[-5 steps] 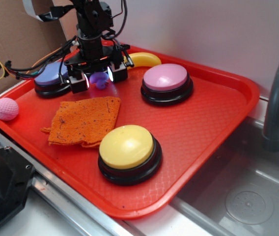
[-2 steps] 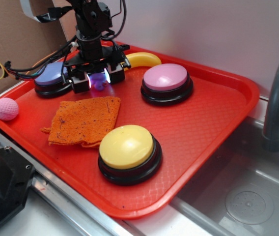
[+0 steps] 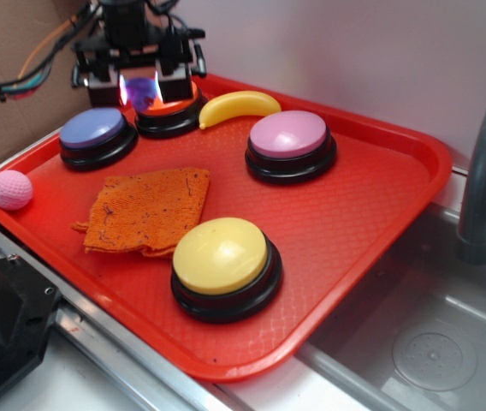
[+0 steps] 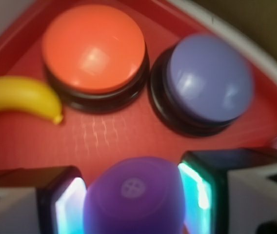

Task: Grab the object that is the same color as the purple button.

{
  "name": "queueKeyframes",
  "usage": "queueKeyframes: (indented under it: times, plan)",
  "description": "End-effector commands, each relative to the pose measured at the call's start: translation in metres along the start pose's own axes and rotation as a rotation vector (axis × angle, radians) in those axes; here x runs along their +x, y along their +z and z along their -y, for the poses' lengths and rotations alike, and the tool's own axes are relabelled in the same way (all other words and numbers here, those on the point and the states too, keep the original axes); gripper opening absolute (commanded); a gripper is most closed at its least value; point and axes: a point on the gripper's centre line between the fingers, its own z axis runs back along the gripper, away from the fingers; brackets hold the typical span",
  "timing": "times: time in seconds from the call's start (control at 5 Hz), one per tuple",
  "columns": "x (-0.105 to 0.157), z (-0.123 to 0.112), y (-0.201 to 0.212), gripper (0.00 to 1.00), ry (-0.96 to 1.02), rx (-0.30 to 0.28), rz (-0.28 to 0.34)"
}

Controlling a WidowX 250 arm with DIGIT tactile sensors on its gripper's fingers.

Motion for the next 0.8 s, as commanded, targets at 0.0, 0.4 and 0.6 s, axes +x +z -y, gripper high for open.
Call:
queueKeyframes:
  times: [0.0, 0.4, 0.6]
  plan:
    - [-0.005, -0.024, 0.086, 0.0, -0.336, -0.181, 0.017]
    - [-0.024, -0.033, 0.092, 0.0, -0.389, -0.252, 0.011]
    - [-0.014, -0.033, 0.086, 0.0, -0.333, -0.219, 0.007]
